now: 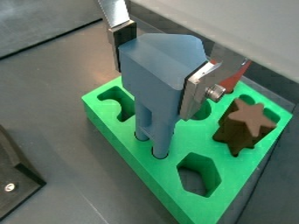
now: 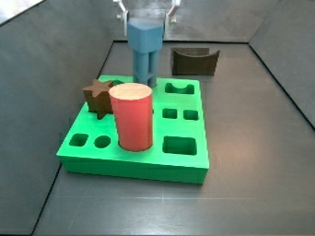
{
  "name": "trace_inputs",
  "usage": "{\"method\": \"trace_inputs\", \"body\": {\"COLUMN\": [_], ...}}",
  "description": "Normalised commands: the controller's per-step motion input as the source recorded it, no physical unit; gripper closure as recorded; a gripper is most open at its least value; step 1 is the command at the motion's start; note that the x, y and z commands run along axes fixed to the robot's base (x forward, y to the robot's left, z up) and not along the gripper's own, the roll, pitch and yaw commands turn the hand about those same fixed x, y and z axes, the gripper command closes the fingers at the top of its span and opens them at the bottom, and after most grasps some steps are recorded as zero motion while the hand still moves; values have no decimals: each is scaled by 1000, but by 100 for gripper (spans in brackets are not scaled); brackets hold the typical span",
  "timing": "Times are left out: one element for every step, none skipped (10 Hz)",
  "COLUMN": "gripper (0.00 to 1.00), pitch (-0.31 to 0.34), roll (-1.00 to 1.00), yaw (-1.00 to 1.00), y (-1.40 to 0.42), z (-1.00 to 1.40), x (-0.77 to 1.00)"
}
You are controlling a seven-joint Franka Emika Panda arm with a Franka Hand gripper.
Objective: Pick up the 3 prong object. Move up. Move to above the board. Insert the 3 prong object.
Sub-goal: Insert the 3 prong object.
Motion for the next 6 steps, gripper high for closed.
{"method": "trace_inputs", "body": {"gripper": [100, 100, 100, 100, 100, 100], "pitch": [-53, -30, 0, 0, 0, 0], "roll": [0, 0, 30, 33, 37, 0], "yaw": [-123, -174, -126, -103, -6, 0], "y": [0, 0, 0, 0, -3, 0], "z": [-803, -1000, -1000, -1000, 0, 0], "x": [34, 214, 189, 183, 9, 0]}}
